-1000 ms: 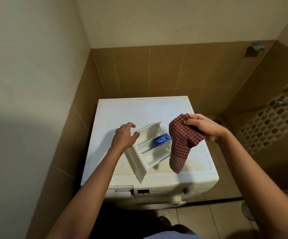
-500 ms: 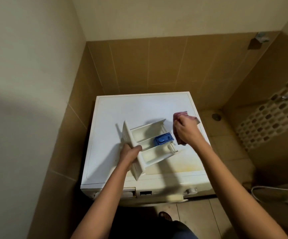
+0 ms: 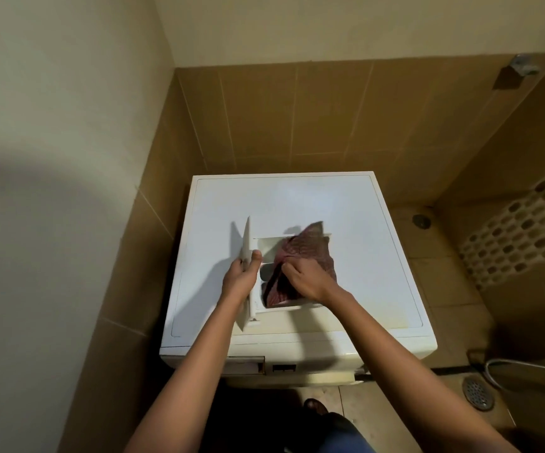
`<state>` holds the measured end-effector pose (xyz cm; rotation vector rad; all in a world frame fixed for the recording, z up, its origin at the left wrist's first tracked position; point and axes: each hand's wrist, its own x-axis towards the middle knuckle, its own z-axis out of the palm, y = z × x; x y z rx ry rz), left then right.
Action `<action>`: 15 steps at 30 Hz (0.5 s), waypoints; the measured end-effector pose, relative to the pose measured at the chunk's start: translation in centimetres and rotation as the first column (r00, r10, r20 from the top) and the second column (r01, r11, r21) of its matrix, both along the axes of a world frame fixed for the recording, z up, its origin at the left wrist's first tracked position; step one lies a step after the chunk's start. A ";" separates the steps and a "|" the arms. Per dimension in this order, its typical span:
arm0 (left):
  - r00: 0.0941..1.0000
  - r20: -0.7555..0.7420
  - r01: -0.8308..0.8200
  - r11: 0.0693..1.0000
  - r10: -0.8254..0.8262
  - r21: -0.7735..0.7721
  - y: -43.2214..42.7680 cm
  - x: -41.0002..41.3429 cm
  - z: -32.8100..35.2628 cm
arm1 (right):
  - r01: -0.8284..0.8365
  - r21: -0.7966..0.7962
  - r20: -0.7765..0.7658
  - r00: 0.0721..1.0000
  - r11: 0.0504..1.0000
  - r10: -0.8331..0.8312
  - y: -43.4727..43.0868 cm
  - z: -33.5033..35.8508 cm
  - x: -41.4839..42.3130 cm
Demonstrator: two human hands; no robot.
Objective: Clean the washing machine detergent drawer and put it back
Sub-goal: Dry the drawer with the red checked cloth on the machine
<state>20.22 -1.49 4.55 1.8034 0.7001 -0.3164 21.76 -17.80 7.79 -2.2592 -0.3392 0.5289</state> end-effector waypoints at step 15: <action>0.981 0.125 0.098 0.939 -0.146 0.329 -1.1 -0.1 -0.1 | -0.127 -0.366 0.282 0.929 0.922 0.240 2.2 -4.8 2.3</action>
